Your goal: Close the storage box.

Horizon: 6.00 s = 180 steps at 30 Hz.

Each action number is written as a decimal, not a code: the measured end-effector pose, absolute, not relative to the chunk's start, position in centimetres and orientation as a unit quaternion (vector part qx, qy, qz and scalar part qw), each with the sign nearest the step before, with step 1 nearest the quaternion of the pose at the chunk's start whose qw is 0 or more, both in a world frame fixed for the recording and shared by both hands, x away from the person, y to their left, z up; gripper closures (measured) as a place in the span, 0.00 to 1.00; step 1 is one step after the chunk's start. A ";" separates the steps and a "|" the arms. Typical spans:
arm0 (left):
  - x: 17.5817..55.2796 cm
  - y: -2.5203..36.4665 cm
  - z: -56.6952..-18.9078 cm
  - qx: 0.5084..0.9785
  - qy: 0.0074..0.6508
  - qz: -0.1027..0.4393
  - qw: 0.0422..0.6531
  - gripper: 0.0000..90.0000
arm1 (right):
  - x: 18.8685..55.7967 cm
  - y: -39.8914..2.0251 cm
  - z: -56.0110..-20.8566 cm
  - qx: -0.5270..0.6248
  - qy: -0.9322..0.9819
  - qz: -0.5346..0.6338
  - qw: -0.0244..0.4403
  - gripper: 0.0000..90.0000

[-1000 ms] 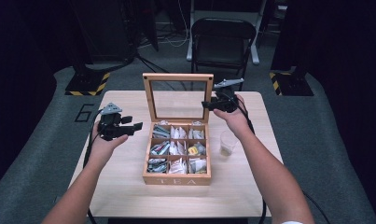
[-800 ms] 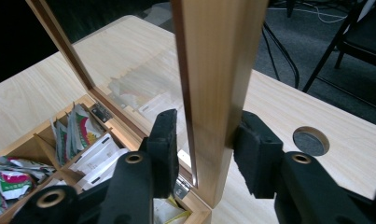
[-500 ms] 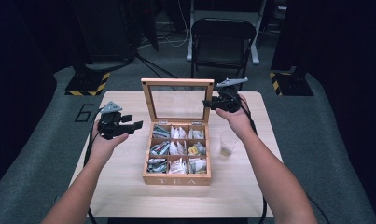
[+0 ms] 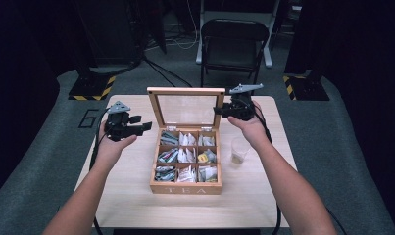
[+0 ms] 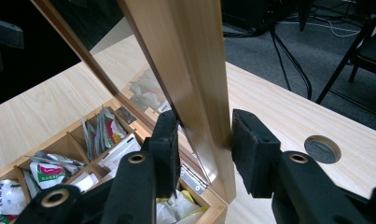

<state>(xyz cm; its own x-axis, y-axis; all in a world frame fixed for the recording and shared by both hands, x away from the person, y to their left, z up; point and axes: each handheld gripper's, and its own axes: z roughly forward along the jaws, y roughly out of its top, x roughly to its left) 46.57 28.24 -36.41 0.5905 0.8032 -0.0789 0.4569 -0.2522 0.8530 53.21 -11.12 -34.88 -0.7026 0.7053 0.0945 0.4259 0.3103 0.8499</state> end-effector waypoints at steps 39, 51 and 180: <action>46.3 25.7 -33.9 0.781 0.373 0.202 0.458 0.64 | 49.3 -11.1 -35.9 0.308 0.813 0.464 0.173 0.64; 45.6 25.7 -34.3 0.785 0.362 0.209 0.457 0.65 | 48.2 -11.7 -36.3 0.308 0.800 0.486 0.172 0.60; 34.2 26.5 -43.6 0.796 0.339 0.203 0.459 0.61 | 34.9 -12.9 -43.3 0.293 0.803 0.495 0.157 0.59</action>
